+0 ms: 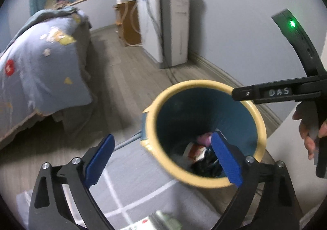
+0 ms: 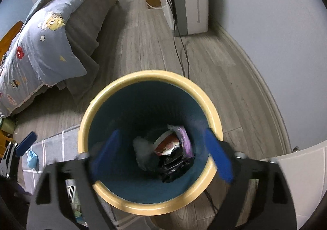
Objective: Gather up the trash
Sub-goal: 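Carry the wrapper and plastic bag over the bin and release both, then grasp the blue face mask with the left gripper while the right grasps the COLTALIN box, then carry the mask and box over the bin and release both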
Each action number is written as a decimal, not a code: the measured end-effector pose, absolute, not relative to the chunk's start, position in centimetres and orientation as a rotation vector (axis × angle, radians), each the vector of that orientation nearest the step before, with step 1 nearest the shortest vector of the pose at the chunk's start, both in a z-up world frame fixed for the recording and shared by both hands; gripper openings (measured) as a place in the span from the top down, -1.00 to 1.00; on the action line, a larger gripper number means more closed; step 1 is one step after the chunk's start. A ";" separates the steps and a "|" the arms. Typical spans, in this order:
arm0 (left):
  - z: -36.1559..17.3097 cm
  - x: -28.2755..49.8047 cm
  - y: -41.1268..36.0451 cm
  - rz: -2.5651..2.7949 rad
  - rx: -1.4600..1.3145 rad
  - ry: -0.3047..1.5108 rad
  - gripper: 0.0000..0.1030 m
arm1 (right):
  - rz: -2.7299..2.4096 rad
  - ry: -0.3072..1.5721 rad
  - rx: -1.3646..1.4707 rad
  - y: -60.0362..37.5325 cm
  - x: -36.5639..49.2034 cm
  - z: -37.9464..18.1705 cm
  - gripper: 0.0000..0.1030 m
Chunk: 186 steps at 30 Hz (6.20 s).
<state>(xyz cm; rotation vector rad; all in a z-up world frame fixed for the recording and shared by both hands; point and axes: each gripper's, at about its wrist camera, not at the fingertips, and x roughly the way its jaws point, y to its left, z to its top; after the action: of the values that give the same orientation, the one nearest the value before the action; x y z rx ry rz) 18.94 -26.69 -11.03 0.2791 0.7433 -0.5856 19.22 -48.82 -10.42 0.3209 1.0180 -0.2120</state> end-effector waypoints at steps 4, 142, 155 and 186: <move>-9.2 18.3 -21.5 -0.536 0.212 0.757 -0.86 | -0.200 1.015 0.283 -47.3 19.1 -9.5 -0.89; -4.4 12.6 -12.4 -0.580 0.187 0.747 0.60 | 0.042 0.748 0.101 -35.9 18.2 1.3 0.67; -8.1 15.4 -25.9 -0.757 0.248 0.829 0.59 | -0.112 0.853 0.137 -45.4 19.4 -3.7 0.67; -7.5 17.0 -23.8 -0.544 0.233 0.782 -0.87 | -0.268 0.922 0.358 -48.3 19.2 -6.1 -0.89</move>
<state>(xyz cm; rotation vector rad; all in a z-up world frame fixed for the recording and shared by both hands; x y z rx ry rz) 17.04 -23.84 -7.49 0.2331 0.7822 -0.5443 19.24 -48.26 -6.13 0.3576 0.9224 -0.2677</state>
